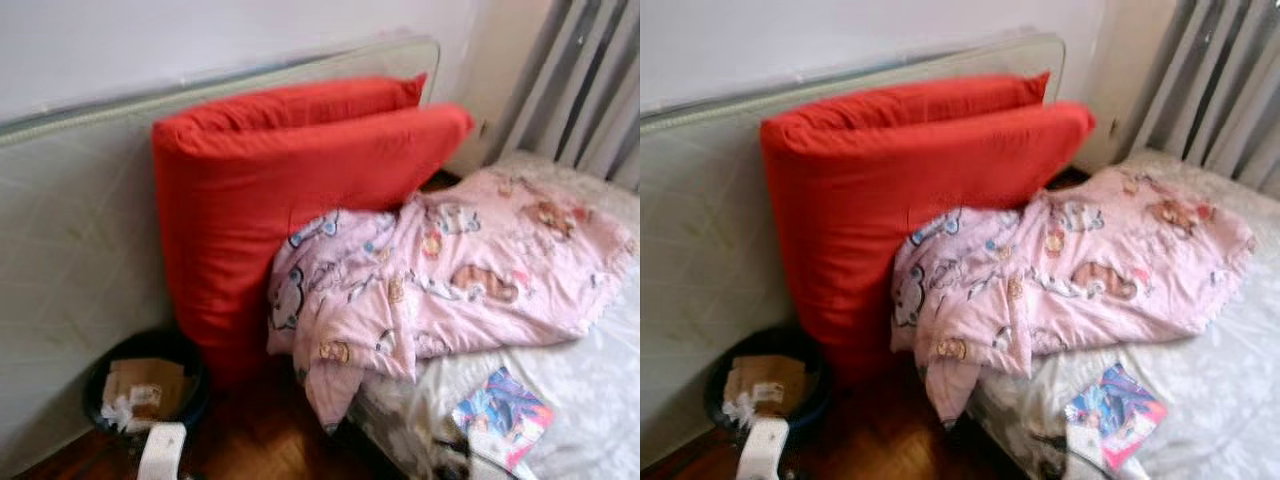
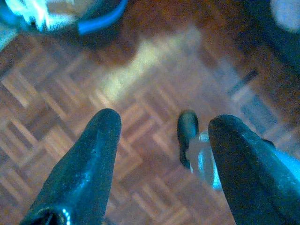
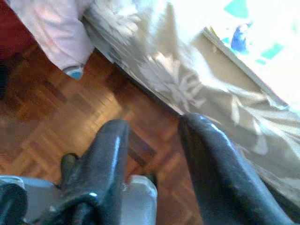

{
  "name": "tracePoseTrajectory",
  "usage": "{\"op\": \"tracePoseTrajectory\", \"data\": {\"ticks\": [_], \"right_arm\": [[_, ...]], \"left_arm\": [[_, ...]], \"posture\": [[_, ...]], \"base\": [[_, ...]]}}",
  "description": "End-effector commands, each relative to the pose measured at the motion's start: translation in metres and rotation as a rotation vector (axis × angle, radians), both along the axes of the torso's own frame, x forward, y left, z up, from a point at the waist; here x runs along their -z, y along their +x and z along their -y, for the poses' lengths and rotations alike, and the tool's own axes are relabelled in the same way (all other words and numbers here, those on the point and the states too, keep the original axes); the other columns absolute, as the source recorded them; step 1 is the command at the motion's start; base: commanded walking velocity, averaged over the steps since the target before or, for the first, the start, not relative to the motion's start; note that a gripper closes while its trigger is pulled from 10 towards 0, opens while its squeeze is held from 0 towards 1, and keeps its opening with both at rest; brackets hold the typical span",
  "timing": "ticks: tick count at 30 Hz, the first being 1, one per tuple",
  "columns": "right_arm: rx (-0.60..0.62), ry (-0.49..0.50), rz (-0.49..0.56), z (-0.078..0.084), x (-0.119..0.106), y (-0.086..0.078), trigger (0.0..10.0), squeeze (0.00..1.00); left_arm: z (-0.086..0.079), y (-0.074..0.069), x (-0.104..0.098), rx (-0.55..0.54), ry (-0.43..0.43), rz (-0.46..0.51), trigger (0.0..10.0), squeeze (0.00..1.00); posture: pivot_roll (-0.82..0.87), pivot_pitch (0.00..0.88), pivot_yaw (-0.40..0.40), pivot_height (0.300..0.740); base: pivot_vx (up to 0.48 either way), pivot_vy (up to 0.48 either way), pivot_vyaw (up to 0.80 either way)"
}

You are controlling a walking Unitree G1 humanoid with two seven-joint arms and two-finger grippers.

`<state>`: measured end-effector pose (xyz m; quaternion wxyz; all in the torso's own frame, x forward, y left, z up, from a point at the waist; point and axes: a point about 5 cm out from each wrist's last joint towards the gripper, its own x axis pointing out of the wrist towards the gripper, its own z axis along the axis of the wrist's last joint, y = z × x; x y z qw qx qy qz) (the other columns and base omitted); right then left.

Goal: Clean up the room

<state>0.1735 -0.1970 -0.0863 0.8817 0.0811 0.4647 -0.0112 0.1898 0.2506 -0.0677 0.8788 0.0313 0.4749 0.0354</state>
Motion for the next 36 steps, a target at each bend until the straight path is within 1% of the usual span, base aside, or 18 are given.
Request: {"op": "tracePoseTrajectory", "data": {"ticks": [1,21,30,35,36], "right_arm": [[0.011,-0.021,-0.029,0.0095,0.002,-0.0075,10.0,0.0],[0.007,-0.022,-0.035,0.0089,0.0022,-0.0076,10.0,0.0],[0.011,-0.02,-0.035,0.0079,0.0025,-0.0077,10.0,0.0],[0.012,-0.019,-0.035,0.0079,0.0026,-0.0081,10.0,0.0],[0.011,-0.019,-0.035,0.008,0.0026,-0.0081,10.0,0.0]], "left_arm": [[0.0058,-0.0006,0.002,-0.006,-0.019,0.0,10.0,0.0],[0.0058,-0.0004,0.0018,-0.008,-0.028,0.005,10.0,0.0],[0.0046,-0.0006,0.0016,0.003,-0.019,-0.001,10.0,0.0],[0.0043,-0.0003,0.0014,0.026,-0.003,-0.004,10.0,0.0],[0.0044,-0.0003,0.0014,0.029,-0.002,-0.006,10.0,0.0]], "posture": [[0.0,0.0,-0.03,0.74],[0.0,0.0,-0.027,0.74],[0.0,0.0,-0.023,0.74],[0.0,0.0,-0.022,0.74],[0.0,0.0,-0.022,0.74]], "base": [[0.0,0.0,-0.49],[0.0,0.0,-0.78],[0.0,0.0,-0.77],[0.0,0.0,-0.77],[0.0,-0.472,-0.77]]}}
